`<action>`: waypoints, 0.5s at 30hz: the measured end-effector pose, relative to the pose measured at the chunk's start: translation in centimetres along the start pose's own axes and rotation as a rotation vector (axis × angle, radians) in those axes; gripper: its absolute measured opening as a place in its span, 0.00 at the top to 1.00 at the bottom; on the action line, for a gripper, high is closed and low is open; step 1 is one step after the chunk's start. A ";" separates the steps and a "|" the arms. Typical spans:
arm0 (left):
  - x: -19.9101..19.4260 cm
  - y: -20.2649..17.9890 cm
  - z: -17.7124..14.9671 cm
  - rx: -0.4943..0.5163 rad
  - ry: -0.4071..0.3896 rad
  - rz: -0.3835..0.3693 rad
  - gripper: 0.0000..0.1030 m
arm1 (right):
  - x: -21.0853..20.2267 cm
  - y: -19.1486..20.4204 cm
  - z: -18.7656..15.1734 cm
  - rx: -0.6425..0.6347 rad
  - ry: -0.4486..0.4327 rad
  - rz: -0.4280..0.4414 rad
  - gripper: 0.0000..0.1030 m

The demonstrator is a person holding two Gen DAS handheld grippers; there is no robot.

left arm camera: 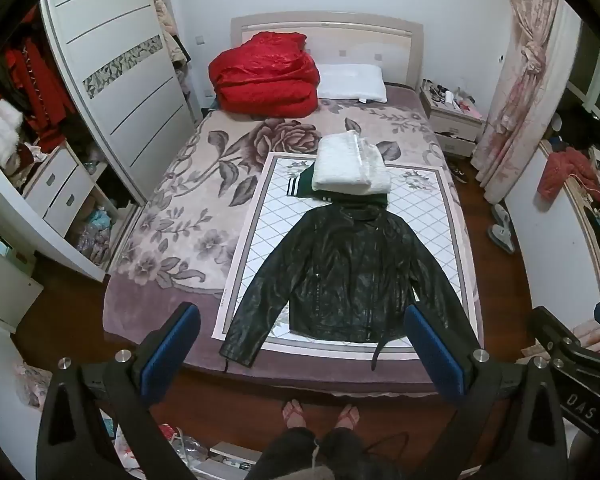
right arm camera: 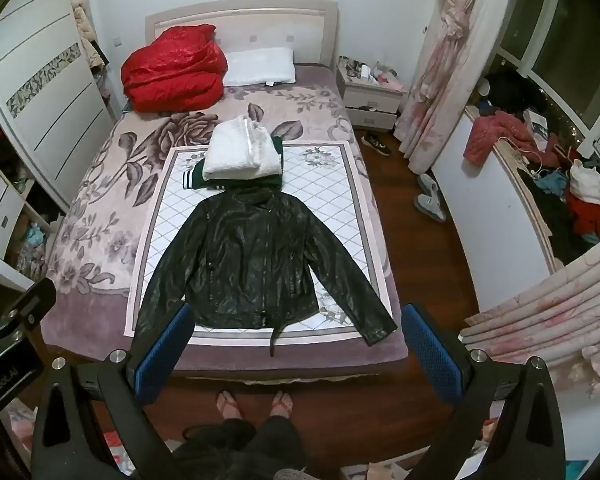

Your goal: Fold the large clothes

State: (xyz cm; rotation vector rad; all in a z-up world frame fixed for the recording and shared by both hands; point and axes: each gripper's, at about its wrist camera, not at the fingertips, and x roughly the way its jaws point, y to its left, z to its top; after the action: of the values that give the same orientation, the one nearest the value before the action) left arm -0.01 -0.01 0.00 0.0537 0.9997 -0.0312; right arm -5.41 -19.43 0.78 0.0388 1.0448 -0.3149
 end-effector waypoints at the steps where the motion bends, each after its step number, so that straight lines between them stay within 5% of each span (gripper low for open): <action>1: 0.0 0.0 0.0 -0.002 0.003 -0.004 0.00 | 0.0 0.0 0.0 0.000 -0.002 0.000 0.00; 15: 0.2 0.1 0.0 -0.003 -0.004 0.005 0.00 | 0.0 0.1 0.2 -0.003 -0.005 -0.003 0.00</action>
State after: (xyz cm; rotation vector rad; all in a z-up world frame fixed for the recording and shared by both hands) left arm 0.10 0.07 -0.12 0.0533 0.9953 -0.0251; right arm -5.19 -19.40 0.84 0.0335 1.0406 -0.3155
